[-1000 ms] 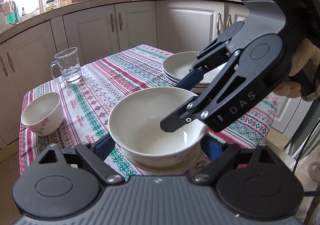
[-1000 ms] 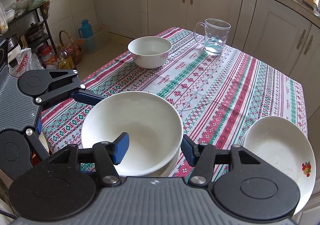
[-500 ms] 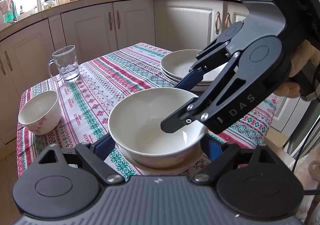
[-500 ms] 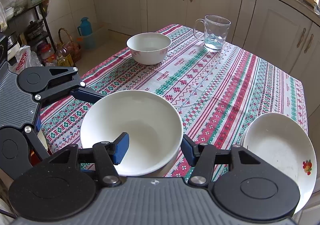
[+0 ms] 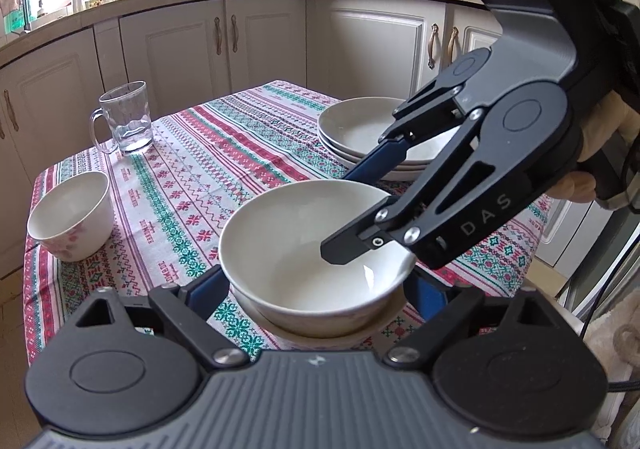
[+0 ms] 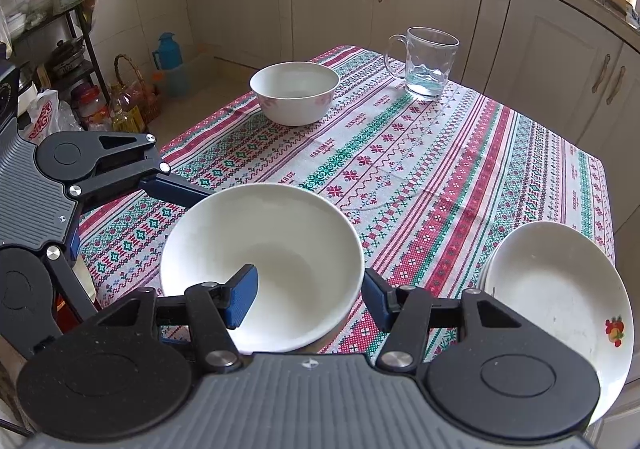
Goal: Organize plates and bowls
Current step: 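Open both grippers and move them toward the remaining white bowl, then grasp the last white bowl rim with the left gripper while the right gripper presses inside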
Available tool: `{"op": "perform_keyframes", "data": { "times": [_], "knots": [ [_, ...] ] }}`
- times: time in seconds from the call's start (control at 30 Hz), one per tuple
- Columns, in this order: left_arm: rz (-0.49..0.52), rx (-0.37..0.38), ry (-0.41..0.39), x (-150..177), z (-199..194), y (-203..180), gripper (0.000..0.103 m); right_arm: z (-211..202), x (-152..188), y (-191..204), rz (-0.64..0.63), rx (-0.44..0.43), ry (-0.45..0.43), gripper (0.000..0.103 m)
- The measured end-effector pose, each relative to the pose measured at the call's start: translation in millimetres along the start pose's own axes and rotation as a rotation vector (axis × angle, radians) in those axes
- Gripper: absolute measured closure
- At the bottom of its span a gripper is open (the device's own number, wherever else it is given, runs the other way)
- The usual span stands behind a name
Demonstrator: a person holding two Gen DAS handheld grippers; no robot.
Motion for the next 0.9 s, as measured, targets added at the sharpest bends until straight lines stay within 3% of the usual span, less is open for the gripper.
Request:
{"op": "perform_keyframes", "data": {
  "times": [0.13,0.33,0.53,0.9],
  "knots": [
    [0.040,-0.023,-0.008,0,-4,-1,0.005,-3,-2,2,-0.002,-0.011,-0.015,0.029],
    [0.011,-0.037,-0.002,3,-17,6,0.005,-6,-6,7,-0.027,-0.004,-0.034,0.009],
    [-0.018,-0.090,-0.012,6,-39,23,0.005,-11,-14,12,-0.052,-0.005,-0.056,0.002],
    [-0.091,-0.309,-0.074,3,-49,102,0.005,-3,-52,19,-0.116,0.000,-0.104,0.000]
  ]
}}
Point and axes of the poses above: each gripper's, at about its wrist camera, not at the fingertips, and z roughly the way its jaws point, y to its left, x to its underside, the point moved 10 cm from there along z, roughly the way its jaws point, and after that the axes turned 10 degrees about -y, right-handed, at the moved point
